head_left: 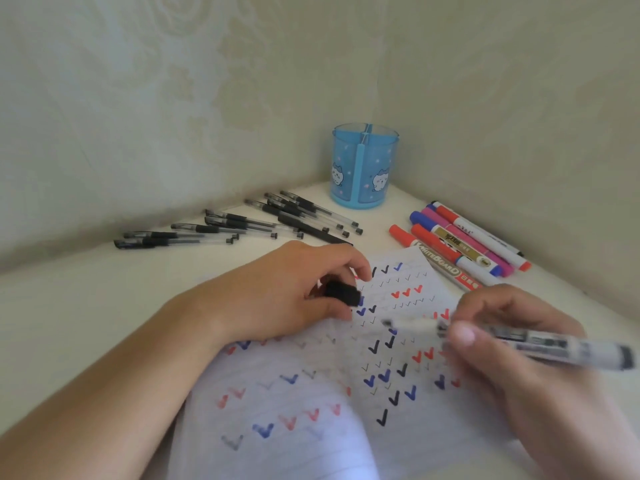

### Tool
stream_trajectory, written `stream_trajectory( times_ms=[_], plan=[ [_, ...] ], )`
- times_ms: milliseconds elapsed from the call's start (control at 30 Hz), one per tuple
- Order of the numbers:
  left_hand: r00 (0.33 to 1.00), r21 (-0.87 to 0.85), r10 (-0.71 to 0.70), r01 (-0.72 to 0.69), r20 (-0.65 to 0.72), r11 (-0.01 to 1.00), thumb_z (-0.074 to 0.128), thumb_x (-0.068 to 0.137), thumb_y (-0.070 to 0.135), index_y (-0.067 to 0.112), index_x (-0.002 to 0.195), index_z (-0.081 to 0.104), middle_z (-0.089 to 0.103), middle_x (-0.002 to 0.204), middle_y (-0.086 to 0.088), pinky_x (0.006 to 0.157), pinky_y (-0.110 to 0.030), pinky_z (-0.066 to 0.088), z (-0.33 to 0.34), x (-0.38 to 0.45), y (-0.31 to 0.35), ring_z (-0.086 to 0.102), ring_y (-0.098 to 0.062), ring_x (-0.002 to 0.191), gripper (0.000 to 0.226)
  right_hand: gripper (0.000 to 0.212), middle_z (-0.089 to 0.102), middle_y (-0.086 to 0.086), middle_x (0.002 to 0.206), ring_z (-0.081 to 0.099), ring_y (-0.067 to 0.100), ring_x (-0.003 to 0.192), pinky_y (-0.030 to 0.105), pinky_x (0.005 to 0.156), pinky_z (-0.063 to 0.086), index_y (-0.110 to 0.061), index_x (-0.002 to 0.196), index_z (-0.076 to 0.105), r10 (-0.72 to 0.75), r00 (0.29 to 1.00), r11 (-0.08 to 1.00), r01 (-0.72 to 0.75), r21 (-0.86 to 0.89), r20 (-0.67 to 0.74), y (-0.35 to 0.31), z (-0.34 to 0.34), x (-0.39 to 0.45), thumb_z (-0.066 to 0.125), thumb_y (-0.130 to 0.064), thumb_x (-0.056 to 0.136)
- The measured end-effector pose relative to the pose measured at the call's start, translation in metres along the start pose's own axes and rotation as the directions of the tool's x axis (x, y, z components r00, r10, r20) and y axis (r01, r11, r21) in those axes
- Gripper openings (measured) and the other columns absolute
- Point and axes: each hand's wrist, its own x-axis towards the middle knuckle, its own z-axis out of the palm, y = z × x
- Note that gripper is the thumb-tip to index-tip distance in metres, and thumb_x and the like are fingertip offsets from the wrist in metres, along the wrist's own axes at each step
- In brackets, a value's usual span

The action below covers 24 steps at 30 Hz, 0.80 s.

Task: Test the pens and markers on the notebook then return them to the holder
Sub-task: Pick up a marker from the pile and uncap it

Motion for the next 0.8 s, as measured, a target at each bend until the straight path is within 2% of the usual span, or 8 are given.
stream_trajectory(
  times_ms=[67, 167, 267, 400, 500, 600, 700, 800],
  plan=[
    [0.999, -0.095, 0.014, -0.018, -0.048, 0.995, 0.079, 0.079, 0.025, 0.038, 0.099, 0.062, 0.069, 0.092, 0.027, 0.07, -0.011, 0.043, 0.001, 0.001, 0.002, 0.061, 0.003, 0.076, 0.029, 0.05, 0.073, 0.016, 0.074, 0.061, 0.026, 0.051, 0.037, 0.04, 0.047, -0.019, 0.087, 0.077, 0.024, 0.994, 0.996, -0.033, 0.088, 0.103, -0.004, -0.003, 0.005, 0.082, -0.058, 0.056],
    [0.997, -0.161, 0.027, -0.039, -0.075, 0.986, 0.082, 0.077, 0.02, 0.033, 0.093, 0.066, 0.071, 0.086, 0.024, 0.072, -0.01, 0.044, 0.001, 0.001, 0.005, 0.062, 0.005, 0.076, 0.026, 0.012, 0.076, 0.003, 0.078, 0.066, 0.019, 0.052, 0.026, 0.039, 0.046, -0.031, 0.085, 0.079, 0.021, 0.995, 0.999, -0.025, 0.034, 0.102, -0.005, -0.005, 0.004, 0.068, -0.031, 0.082],
    [0.995, -0.171, 0.049, -0.063, -0.082, 0.983, 0.081, 0.077, 0.02, 0.032, 0.093, 0.066, 0.07, 0.086, 0.024, 0.075, -0.017, 0.05, 0.001, 0.0, 0.008, 0.063, 0.001, 0.075, 0.025, 0.025, 0.073, 0.021, 0.079, 0.057, 0.033, 0.046, 0.024, 0.039, 0.034, -0.015, 0.082, 0.075, -0.011, 1.0, 0.998, 0.012, 0.055, -0.023, 0.002, -0.004, -0.003, 0.052, -0.008, 0.077],
    [0.994, -0.21, 0.062, -0.08, -0.09, 0.974, 0.079, 0.081, 0.02, 0.035, 0.092, 0.064, 0.07, 0.087, 0.02, 0.081, -0.039, 0.054, 0.002, 0.001, 0.009, 0.066, -0.01, 0.08, 0.024, 0.021, 0.071, 0.027, 0.076, 0.052, 0.035, 0.044, 0.022, 0.041, 0.029, -0.012, 0.075, 0.068, -0.018, 0.998, 0.995, 0.024, 0.102, -0.061, 0.002, -0.004, -0.001, 0.047, -0.01, 0.072],
    [0.994, -0.247, 0.061, -0.083, -0.095, 0.966, 0.077, 0.082, 0.02, 0.035, 0.094, 0.064, 0.071, 0.088, 0.016, 0.084, -0.047, 0.053, 0.002, 0.0, 0.01, 0.068, -0.016, 0.085, 0.024, 0.016, 0.071, 0.027, 0.076, 0.05, 0.039, 0.044, 0.029, 0.04, 0.025, -0.014, 0.077, 0.069, -0.015, 0.998, 0.993, 0.022, 0.115, -0.065, -0.001, -0.004, -0.001, 0.067, -0.029, 0.073],
    [0.994, -0.263, 0.075, -0.093, -0.077, 0.96, 0.077, 0.082, 0.019, 0.036, 0.093, 0.065, 0.071, 0.09, 0.018, 0.085, -0.038, 0.055, 0.003, 0.0, 0.013, 0.068, -0.01, 0.086, 0.024, 0.062, 0.073, 0.022, 0.075, 0.053, 0.039, 0.043, 0.033, 0.039, 0.024, -0.017, 0.087, 0.074, -0.006, 0.999, 1.0, 0.007, 0.029, -0.046, -0.005, 0.0, -0.002, 0.077, -0.069, 0.052],
    [0.995, -0.282, 0.089, -0.101, -0.055, 0.954, 0.078, 0.081, 0.018, 0.038, 0.092, 0.064, 0.07, 0.087, 0.021, 0.076, -0.015, 0.05, 0.007, 0.0, 0.015, 0.066, 0.0, 0.08, 0.027, 0.066, 0.071, 0.022, 0.065, 0.048, 0.045, 0.043, 0.033, 0.038, 0.025, -0.023, 0.09, 0.078, -0.014, 0.999, 0.999, 0.012, -0.04, -0.045, -0.004, -0.001, -0.002, 0.075, -0.074, 0.049],
    [0.996, -0.375, 0.063, -0.081, -0.059, 0.924, 0.079, 0.078, 0.009, 0.026, 0.091, 0.068, 0.07, 0.081, 0.018, 0.072, -0.01, 0.047, 0.01, -0.001, 0.016, 0.065, 0.003, 0.076, 0.024, 0.061, 0.072, 0.02, 0.065, 0.052, 0.04, 0.038, 0.03, 0.035, 0.027, -0.024, 0.09, 0.079, -0.028, 0.999, 0.999, 0.027, -0.03, -0.034, -0.003, -0.002, -0.002, 0.077, -0.071, 0.051]
  ],
)
